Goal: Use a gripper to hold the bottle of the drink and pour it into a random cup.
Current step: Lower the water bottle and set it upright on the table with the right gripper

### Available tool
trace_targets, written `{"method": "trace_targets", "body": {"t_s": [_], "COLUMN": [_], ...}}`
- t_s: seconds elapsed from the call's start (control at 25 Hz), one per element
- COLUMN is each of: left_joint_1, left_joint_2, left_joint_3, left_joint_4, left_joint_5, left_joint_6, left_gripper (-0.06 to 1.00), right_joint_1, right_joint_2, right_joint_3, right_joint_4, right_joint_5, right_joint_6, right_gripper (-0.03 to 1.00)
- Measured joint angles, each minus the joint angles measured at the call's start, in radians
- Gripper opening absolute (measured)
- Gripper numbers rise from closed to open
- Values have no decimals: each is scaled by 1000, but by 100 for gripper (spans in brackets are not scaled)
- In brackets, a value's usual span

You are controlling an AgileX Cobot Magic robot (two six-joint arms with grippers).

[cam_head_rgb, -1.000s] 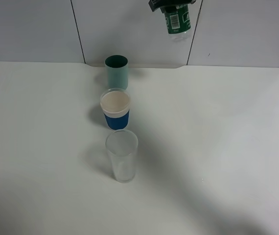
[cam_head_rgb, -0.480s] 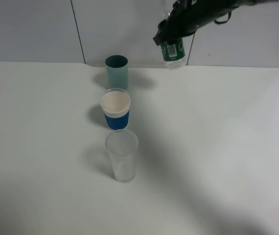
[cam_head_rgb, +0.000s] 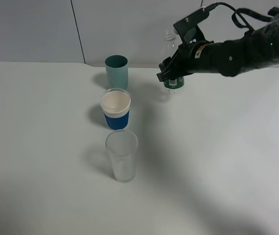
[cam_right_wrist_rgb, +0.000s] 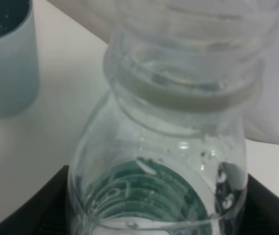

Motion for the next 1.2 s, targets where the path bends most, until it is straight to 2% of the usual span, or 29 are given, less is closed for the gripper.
{"method": "trace_targets", "body": {"t_s": [0.04, 0.24, 0.4, 0.68, 0.84, 1.2], "left_joint_1": [0, 0, 0, 0, 0, 0], "left_joint_2": [0, 0, 0, 0, 0, 0], "left_joint_3": [0, 0, 0, 0, 0, 0], "left_joint_4": [0, 0, 0, -1, -1, -1], "left_joint_5": [0, 0, 0, 0, 0, 0], "left_joint_6": [0, 0, 0, 0, 0, 0], "left_gripper": [98, 98, 98, 98, 98, 98], "right_joint_1": [0, 0, 0, -8, -38, -108], "right_joint_2": [0, -1, -1, -2, -2, -5], "right_joint_3": [0, 138, 221, 339, 385, 396], "right_joint_4": [0, -178, -214, -265, -349, -602], "right_joint_5": [0, -298, -409, -458, -476, -517], "right_joint_6": [0, 112, 125, 125, 138, 298], "right_gripper": [57, 57, 57, 57, 57, 57]}}
